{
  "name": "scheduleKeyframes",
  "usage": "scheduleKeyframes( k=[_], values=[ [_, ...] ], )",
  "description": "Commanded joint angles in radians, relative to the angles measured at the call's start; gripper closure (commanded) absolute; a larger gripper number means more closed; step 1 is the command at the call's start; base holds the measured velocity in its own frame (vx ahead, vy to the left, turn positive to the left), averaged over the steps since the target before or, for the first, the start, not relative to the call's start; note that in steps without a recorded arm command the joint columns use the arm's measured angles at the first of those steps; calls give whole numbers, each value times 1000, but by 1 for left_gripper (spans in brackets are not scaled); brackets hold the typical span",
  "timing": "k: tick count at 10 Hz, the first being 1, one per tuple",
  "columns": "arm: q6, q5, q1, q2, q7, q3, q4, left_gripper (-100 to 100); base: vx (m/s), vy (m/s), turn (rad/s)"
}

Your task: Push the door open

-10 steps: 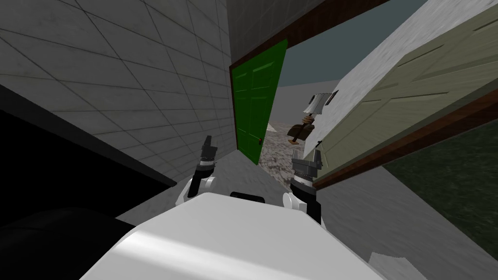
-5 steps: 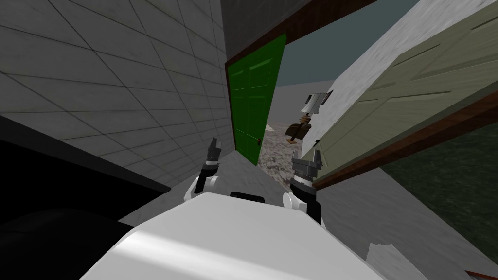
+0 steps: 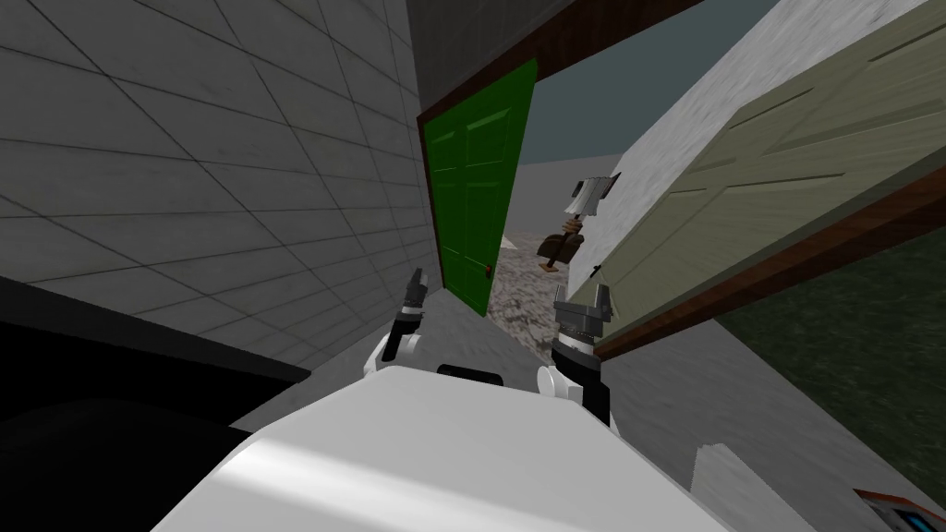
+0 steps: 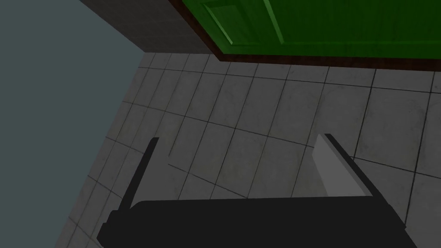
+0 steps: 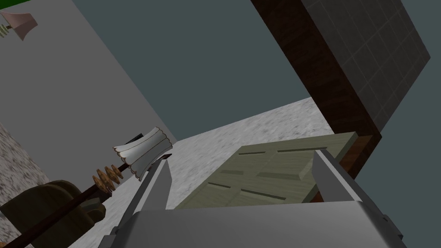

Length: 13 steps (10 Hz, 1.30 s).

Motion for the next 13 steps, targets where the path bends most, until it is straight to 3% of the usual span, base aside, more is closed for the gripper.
scheduleKeyframes(
  k=[1, 5, 6, 10, 13],
  values=[
    [-4, 2, -26, 3, 8, -7, 50, -100, 99, 24, -116],
    [-22, 3, -76, 5, 21, -24, 170, -100, 77, 14, -83],
    [-22, 3, -76, 5, 21, -24, 180, -100, 64, 9, -39],
    [-46, 6, -144, 5, 39, -46, 329, -100, 73, 17, -100],
    [-52, 6, -162, 5, 44, -52, 389, -100, 58, 23, -48]
  ],
)
